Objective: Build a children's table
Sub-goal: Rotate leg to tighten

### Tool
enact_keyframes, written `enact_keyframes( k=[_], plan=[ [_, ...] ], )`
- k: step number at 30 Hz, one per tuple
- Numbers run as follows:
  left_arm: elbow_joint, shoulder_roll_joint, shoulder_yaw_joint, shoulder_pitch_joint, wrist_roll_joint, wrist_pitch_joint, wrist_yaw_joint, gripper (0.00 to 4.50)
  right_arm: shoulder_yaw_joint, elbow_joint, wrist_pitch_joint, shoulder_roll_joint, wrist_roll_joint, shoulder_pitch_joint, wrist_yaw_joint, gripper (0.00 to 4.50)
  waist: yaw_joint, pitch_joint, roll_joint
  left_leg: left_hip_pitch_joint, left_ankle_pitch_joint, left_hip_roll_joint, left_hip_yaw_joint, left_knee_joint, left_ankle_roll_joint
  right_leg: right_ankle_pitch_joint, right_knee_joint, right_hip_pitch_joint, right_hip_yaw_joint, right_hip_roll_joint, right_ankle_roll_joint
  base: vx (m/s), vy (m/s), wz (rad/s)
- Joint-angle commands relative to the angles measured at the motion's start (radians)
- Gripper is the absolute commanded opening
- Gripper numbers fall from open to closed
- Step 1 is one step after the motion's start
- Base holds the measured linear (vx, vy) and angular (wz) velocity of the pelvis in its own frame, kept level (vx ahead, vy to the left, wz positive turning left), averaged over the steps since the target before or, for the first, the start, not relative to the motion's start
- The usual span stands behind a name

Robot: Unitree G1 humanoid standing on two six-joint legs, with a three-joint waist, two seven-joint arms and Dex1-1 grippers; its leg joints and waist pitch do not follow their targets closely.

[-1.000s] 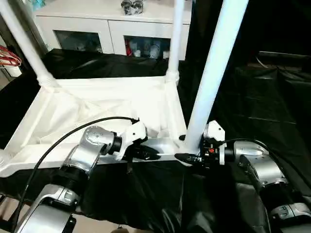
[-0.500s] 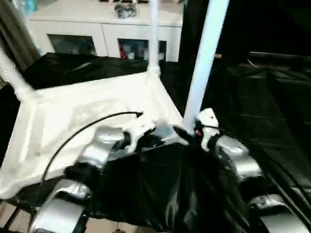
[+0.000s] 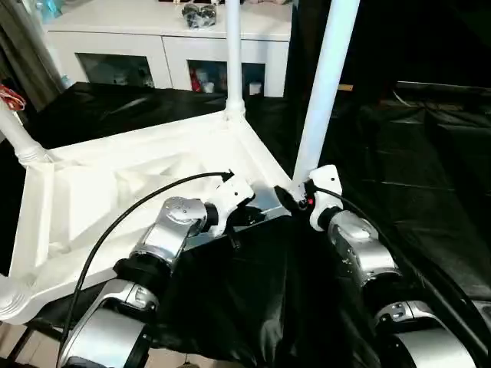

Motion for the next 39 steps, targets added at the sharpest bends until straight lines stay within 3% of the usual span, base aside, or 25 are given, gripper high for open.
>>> enact_keyframes(
  k=[1,8,13,18,26,29,30,33,34,36,39],
  plan=[
    [-0.065,-0.027,-0.044,0.005,-0.055,-0.052,-0.087,0.0,0.107,0.003,0.007,0.016,-0.007,0.022,0.147,3.9,0.004,-0.051,-0.008,-0.008,-0.207,0.017,-0.001,-0.062,0.061,-0.213,-0.083,0.052,0.039,-0.051,-0.199,0.0,0.0,0.0],
    [-0.086,0.034,-0.05,0.022,-0.067,-0.072,-0.184,0.0,0.144,-0.079,-0.031,-0.075,0.027,0.063,0.416,3.9,0.012,-0.056,-0.008,-0.01,-0.153,0.02,0.003,-0.052,0.105,-0.078,-0.067,0.056,0.037,-0.047,-0.246,0.0,0.0,0.0],
    [-0.11,0.088,-0.053,0.036,-0.087,-0.067,-0.292,0.0,0.197,-0.181,0.007,-0.168,0.071,0.12,0.67,3.9,0.021,-0.053,-0.01,-0.01,-0.165,0.023,0.004,-0.051,0.125,-0.088,-0.068,0.058,0.036,-0.047,-0.254,0.0,0.0,0.0],
    [-0.129,0.119,-0.052,0.044,-0.101,-0.053,-0.349,0.0,0.22,-0.226,0.046,-0.212,0.09,0.141,0.767,3.48,0.027,-0.052,-0.009,-0.007,-0.188,0.025,0.003,-0.055,0.097,-0.154,-0.072,0.054,0.038,-0.051,-0.246,0.0,0.0,0.0],
    [-0.139,0.142,-0.052,0.051,-0.114,-0.049,-0.391,0.0,0.224,-0.269,0.092,-0.234,0.115,0.16,0.845,2.9,0.031,-0.055,-0.011,-0.007,-0.156,0.025,0.003,-0.052,0.105,-0.11,-0.067,0.054,0.037,-0.05,-0.256,0.0,0.0,0.0],
    [-0.124,0.128,-0.043,0.048,-0.1,-0.056,-0.337,0.0,0.217,-0.256,0.09,-0.211,0.102,0.159,0.804,2.78,0.034,-0.054,-0.012,-0.008,-0.159,0.025,0.003,-0.053,0.097,-0.127,-0.068,0.053,0.037,-0.051,-0.25,0.0,0.0,0.0],
    [-0.088,0.107,-0.029,0.031,-0.069,-0.06,-0.234,0.0,0.198,-0.216,0.07,-0.182,0.078,0.144,0.714,2.78,0.033,-0.052,-0.013,-0.008,-0.166,0.024,0.003,-0.053,0.09,-0.144,-0.07,0.052,0.037,-0.052,-0.244,0.0,0.0,0.0],
    [-0.051,0.081,-0.012,0.011,-0.05,-0.06,-0.133,0.0,0.165,-0.159,0.047,-0.138,0.051,0.12,0.568,2.73,0.028,-0.046,-0.014,-0.003,-0.214,0.021,0.002,-0.06,0.057,-0.259,-0.084,0.047,0.039,-0.055,-0.214,0.0,0.0,0.0],
    [-0.032,0.054,0.004,-0.004,-0.045,-0.053,-0.063,0.0,0.139,-0.1,0.042,-0.1,0.015,0.093,0.404,2.73,0.026,-0.044,-0.014,0.001,-0.242,0.019,0.0,-0.064,0.042,-0.331,-0.091,0.047,0.038,-0.056,-0.195,0.0,0.0,0.0],
    [-0.028,0.043,0.01,-0.009,-0.045,-0.05,-0.041,0.0,0.131,-0.077,0.04,-0.086,0.003,0.083,0.343,2.72,0.015,-0.044,-0.016,-0.001,-0.25,0.018,-0.005,-0.07,0.017,-0.403,-0.097,0.047,0.037,-0.056,-0.156,0.0,0.0,0.0],
    [-0.007,-0.013,0.015,-0.033,-0.023,-0.023,0.084,0.0,0.082,-0.003,0.076,-0.011,0.0,0.044,0.11,2.72,0.009,-0.042,-0.016,0.0,-0.255,0.018,-0.004,-0.07,0.019,-0.387,-0.097,0.041,0.04,-0.055,-0.156,0.0,0.0,0.0]
  ],
)
